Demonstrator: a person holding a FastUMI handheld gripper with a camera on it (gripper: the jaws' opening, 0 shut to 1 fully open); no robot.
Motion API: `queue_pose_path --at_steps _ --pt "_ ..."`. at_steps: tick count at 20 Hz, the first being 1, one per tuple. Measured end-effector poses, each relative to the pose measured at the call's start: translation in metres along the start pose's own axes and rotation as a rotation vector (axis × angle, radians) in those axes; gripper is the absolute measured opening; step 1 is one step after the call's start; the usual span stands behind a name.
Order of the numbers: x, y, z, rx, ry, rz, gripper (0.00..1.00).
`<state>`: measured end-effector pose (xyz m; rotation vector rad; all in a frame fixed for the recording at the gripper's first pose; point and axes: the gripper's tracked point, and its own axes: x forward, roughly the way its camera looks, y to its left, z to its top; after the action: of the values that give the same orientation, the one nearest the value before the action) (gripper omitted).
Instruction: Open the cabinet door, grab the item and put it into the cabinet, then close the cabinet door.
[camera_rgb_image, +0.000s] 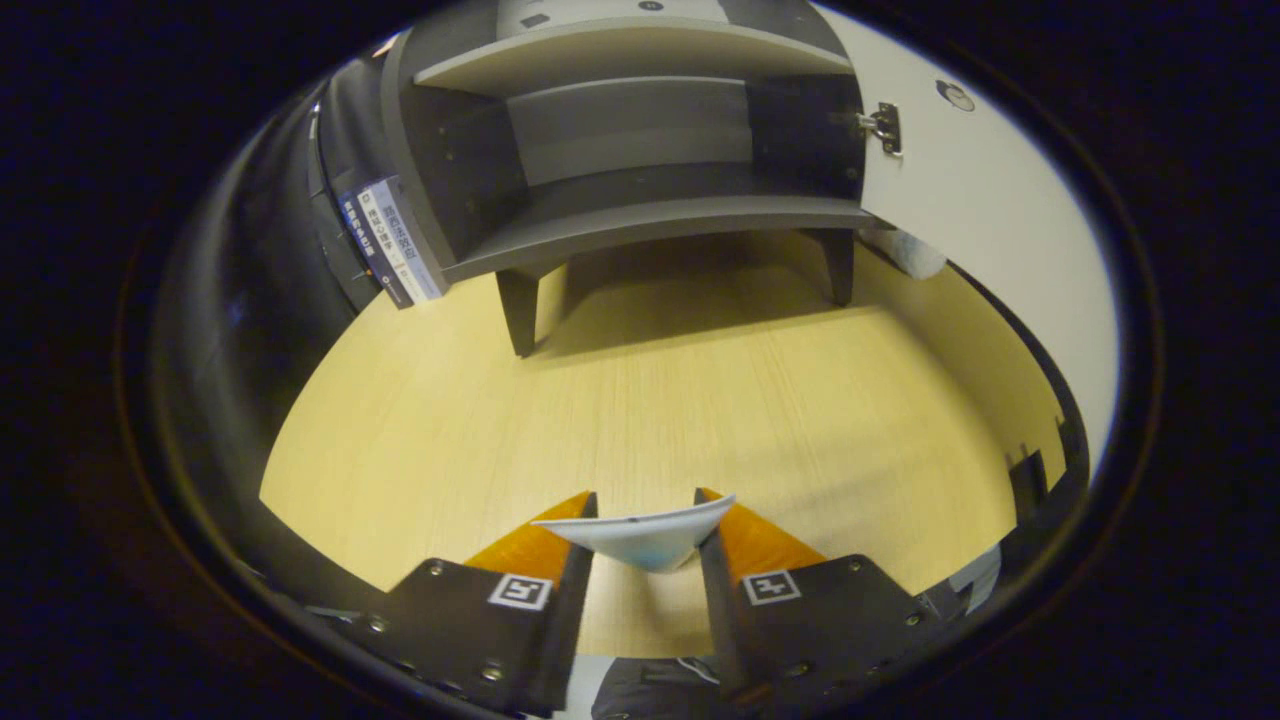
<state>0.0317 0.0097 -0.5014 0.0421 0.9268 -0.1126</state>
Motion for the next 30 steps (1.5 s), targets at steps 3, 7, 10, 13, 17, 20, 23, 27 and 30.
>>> queue_pose_path --at_steps 3,7,10,13,17,20,23,27,30 --pt "-0.008 0.003 0.005 -0.007 0.014 -0.013 0.46" --pt "-0.011 0.013 0.029 0.022 -0.020 -0.023 0.43" --pt "-0.025 0.019 0.068 0.033 -0.086 -0.033 0.43" --pt "-0.049 0.022 0.125 0.043 -0.195 -0.045 0.43" --pt "-0.089 0.029 0.198 0.047 -0.327 -0.041 0.43" --pt "-0.116 0.027 0.241 0.043 -0.401 -0.050 0.43" --pt "-0.140 0.026 0.284 0.041 -0.487 -0.054 0.43" --pt "-0.165 0.023 0.333 0.026 -0.572 -0.064 0.43" --pt "-0.174 0.020 0.363 0.035 -0.629 -0.058 0.43"
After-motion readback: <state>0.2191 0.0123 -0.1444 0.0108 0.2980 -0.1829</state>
